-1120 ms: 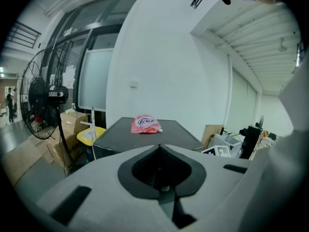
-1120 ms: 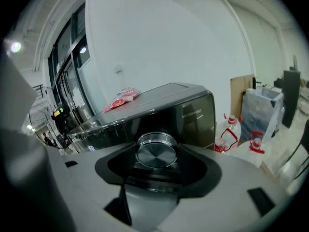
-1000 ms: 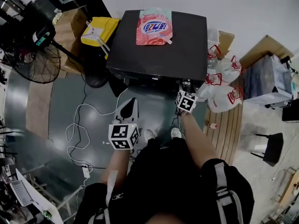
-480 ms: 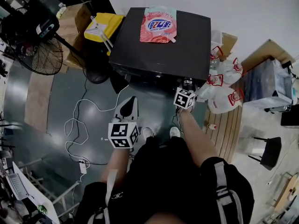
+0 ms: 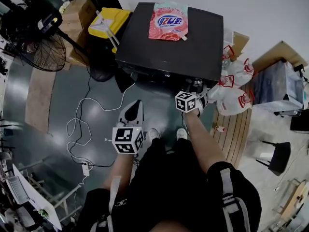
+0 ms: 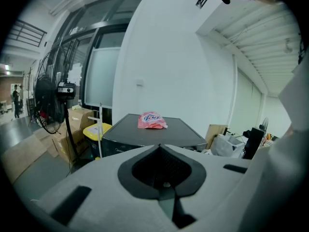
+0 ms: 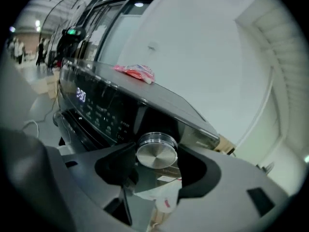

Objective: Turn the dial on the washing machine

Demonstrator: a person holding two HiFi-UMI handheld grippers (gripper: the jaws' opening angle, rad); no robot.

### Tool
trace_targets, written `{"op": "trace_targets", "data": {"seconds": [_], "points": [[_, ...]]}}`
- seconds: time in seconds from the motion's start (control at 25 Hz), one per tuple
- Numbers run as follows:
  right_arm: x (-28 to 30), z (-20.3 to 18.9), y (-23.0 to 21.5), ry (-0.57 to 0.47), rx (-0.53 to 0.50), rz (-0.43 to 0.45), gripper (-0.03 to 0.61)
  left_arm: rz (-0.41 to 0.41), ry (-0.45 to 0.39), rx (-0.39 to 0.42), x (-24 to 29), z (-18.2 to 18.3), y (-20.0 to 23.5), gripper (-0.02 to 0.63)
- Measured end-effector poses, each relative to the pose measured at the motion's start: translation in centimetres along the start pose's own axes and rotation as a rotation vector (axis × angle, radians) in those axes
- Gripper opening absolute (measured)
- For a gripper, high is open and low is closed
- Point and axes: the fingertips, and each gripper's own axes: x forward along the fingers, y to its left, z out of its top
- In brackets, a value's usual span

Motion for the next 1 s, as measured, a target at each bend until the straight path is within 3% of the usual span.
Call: {"op": "trace_targets", "data": {"seconds": [0.08,0.16,0.48,0.64,0.72,0.76,1.0], "points": [[0.0,0.0,0.2,-0.003,-0.088,-0.049,0.247,-0.002,0.007,0.001,-0.1,-0.2,0.1,0.003],[0.0,0.1,0.2,-0.004,-0.108,-0.069,0.248,-0.004,0.009,0.002,0.0,-0.4,0.3,0.003],[-1.3,0.2,0.0,-0.053,0.012,-0.005,0.247,-0.014,0.000,-0.005,0.5,-0.3,0.4,0.003],[-3.8,1.5,0.3,-0.117,0.081,0.100,0.239,-0.036,-0.015,-0.011,1.4,0.3,0.0,0.003],[-5.7,2.9,-0.2,-0.178,0.096,0.138,0.065,-0.053,-0.024,-0.011,1.9,0.6,-0.5,0.003],[-6.7,3.8,-0.6,-0.215,0.110,0.155,0.028,-0.062,-0.029,-0.010,2.2,0.9,-0.8,0.003],[-13.0,10.2,-3.1,-0.416,0.224,0.290,0.008,-0.104,-0.072,-0.002,3.6,2.8,-2.2,0.003]]}}
